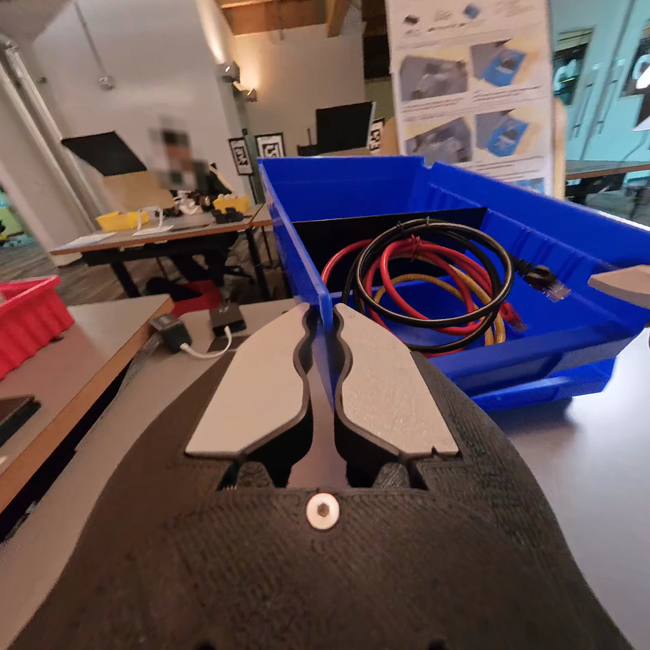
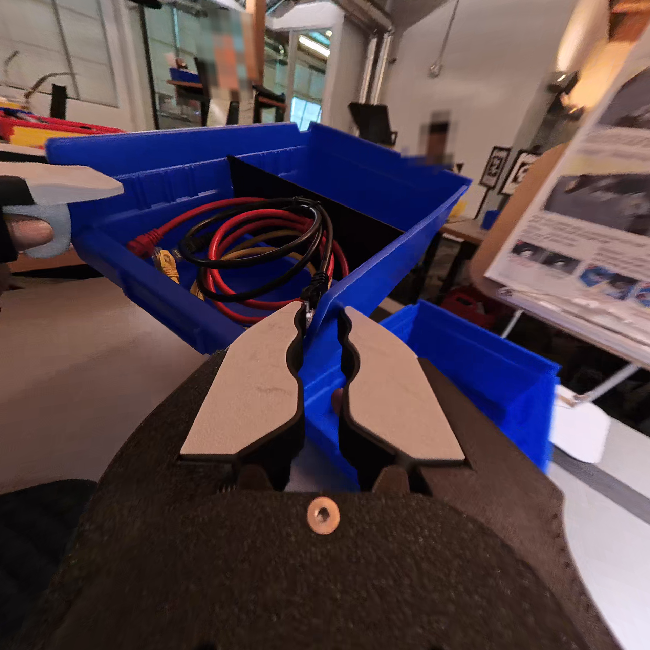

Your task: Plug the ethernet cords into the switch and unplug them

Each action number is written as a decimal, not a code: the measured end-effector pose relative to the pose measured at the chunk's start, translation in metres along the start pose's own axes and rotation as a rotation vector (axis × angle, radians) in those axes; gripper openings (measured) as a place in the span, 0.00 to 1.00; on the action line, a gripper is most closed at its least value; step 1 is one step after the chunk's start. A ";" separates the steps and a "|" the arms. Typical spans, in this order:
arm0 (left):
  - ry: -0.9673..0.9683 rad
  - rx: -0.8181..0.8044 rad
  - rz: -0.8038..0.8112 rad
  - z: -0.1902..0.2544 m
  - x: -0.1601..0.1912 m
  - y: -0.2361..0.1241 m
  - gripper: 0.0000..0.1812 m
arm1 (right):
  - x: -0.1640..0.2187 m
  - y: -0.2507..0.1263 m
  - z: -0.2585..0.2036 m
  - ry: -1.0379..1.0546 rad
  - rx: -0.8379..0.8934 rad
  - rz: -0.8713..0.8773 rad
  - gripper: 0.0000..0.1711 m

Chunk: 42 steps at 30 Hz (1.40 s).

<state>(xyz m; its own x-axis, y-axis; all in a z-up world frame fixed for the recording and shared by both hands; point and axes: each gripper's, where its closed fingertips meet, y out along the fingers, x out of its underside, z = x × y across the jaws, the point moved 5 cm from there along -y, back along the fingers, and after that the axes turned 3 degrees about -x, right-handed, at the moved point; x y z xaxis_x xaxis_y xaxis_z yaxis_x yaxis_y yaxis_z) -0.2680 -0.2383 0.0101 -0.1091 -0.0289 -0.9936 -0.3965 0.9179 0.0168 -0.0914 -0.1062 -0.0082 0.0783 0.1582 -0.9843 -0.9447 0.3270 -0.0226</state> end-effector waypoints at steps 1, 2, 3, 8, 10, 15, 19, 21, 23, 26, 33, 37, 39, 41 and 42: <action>-0.002 -0.018 -0.023 -0.011 0.009 0.000 0.04 | 0.008 0.011 -0.009 0.017 -0.025 -0.021 0.10; 0.006 -0.037 -0.049 -0.022 0.018 0.000 0.03 | 0.017 0.021 -0.017 0.030 -0.046 -0.041 0.10; 0.017 -0.053 -0.072 -0.031 0.029 0.001 0.03 | 0.026 0.030 -0.026 0.037 -0.062 -0.061 0.10; -0.018 -0.077 -0.172 -0.057 0.089 0.009 0.03 | 0.075 0.062 -0.050 0.070 -0.101 -0.157 0.11; -0.040 -0.065 -0.204 -0.058 0.111 0.014 0.03 | 0.095 0.068 -0.051 0.064 -0.106 -0.201 0.11; -0.005 0.017 -0.269 -0.043 0.150 0.025 0.05 | 0.129 0.070 -0.035 0.028 -0.202 -0.336 0.11; 0.059 0.104 -0.289 -0.037 0.145 0.025 0.13 | 0.114 0.048 -0.015 0.006 -0.334 -0.407 0.17; 0.128 0.088 -0.244 -0.039 0.125 0.021 0.18 | 0.105 0.032 -0.001 -0.029 -0.380 -0.450 0.25; 0.211 0.145 -0.231 -0.032 0.107 0.017 0.20 | 0.106 0.019 0.019 -0.120 -0.380 -0.527 0.28; 0.325 0.397 -0.367 0.001 0.102 0.016 0.25 | 0.128 0.007 0.044 -0.323 -0.389 -0.755 0.30; 0.778 0.612 -0.794 0.059 0.170 0.041 0.34 | 0.185 0.020 0.062 -0.581 -0.392 -0.999 0.26; 0.824 0.666 -0.871 0.069 0.181 0.054 0.22 | 0.185 0.006 0.066 -0.538 -0.412 -1.002 0.20; 0.841 0.659 -0.868 0.074 0.180 0.057 0.21 | 0.186 -0.011 0.069 -0.533 -0.400 -1.013 0.20; 0.876 0.629 -0.861 0.079 0.180 0.058 0.19 | 0.187 -0.031 0.074 -0.522 -0.369 -1.019 0.19; 0.899 0.606 -0.859 0.082 0.179 0.058 0.18 | 0.188 -0.042 0.077 -0.506 -0.352 -1.023 0.19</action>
<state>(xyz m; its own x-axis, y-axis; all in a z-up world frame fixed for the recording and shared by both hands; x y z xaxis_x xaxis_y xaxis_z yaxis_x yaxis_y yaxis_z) -0.2362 -0.1575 -0.1762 -0.6710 -0.6975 -0.2513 -0.2088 0.5030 -0.8387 -0.0127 -0.0188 -0.1790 0.8872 0.3484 -0.3025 -0.4001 0.2543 -0.8805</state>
